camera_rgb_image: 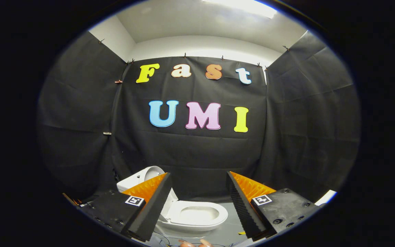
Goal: Open the toilet lid.
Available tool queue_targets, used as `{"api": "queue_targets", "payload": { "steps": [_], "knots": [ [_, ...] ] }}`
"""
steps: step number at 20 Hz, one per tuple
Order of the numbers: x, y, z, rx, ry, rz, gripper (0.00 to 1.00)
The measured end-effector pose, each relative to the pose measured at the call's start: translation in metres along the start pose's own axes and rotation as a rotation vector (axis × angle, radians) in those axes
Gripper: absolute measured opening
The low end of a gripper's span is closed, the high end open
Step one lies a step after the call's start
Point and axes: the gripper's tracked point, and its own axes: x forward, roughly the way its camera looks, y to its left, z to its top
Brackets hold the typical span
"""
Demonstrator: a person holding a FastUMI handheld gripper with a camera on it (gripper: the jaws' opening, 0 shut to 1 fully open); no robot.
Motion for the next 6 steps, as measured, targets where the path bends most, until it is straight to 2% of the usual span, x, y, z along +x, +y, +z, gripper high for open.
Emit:
{"api": "queue_targets", "payload": {
  "steps": [6],
  "knots": [
    [-0.0003,0.0009,0.0,-0.003,-0.003,0.0,0.99]
  ]
}}
